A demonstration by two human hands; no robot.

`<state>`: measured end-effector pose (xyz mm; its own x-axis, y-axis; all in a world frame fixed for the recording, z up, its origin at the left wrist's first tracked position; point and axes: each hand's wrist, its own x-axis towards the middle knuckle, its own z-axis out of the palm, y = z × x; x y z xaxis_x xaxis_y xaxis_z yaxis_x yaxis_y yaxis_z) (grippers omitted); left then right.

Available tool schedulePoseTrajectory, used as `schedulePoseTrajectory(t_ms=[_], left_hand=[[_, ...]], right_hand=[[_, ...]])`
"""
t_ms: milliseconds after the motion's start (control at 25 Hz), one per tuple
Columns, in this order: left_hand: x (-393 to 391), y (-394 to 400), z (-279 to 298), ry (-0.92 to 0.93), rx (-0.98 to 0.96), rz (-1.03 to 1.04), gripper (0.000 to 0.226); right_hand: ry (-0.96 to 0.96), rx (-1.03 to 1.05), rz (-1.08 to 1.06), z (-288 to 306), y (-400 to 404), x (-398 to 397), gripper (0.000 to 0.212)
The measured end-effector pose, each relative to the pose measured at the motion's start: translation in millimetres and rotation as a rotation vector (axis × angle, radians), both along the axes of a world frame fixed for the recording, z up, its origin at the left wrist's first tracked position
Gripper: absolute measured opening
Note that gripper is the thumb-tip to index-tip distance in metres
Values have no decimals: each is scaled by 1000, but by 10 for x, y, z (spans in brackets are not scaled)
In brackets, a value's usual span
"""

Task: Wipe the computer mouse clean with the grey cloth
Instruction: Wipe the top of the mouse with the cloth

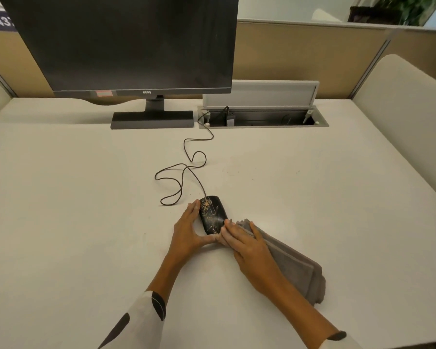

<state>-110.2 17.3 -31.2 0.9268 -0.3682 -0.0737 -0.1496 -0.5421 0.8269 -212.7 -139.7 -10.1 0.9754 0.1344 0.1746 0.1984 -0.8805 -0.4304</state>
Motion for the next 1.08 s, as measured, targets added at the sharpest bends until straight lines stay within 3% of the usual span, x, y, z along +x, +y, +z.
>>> schedulePoseTrajectory(t_ms=[120,200,360,520,640,920,1080], left_hand=[[-14,8,25,26,-8,-4,110],[-16,16,34,45,-12,-5,112],[-21,24,51,38,-25,-6,111],[-32,16,79,58,-50,-14,111],[-18,11,78,52,-43,-16,111],[-30,10,74,49,-32,-14,108],[-12,7,51,2,19,-26,101]], right_hand=[[138,459,-112,146,-215,207,41],[142,580,-152,269,-329,446,39],[197,564,-115,417,-283,973,39],[292,419,-26,346,-140,1167,40],[233,343,-39,255,-110,1062,47],[151,471,-22,103,-121,576,52],[91,363,54,22,-121,257,49]])
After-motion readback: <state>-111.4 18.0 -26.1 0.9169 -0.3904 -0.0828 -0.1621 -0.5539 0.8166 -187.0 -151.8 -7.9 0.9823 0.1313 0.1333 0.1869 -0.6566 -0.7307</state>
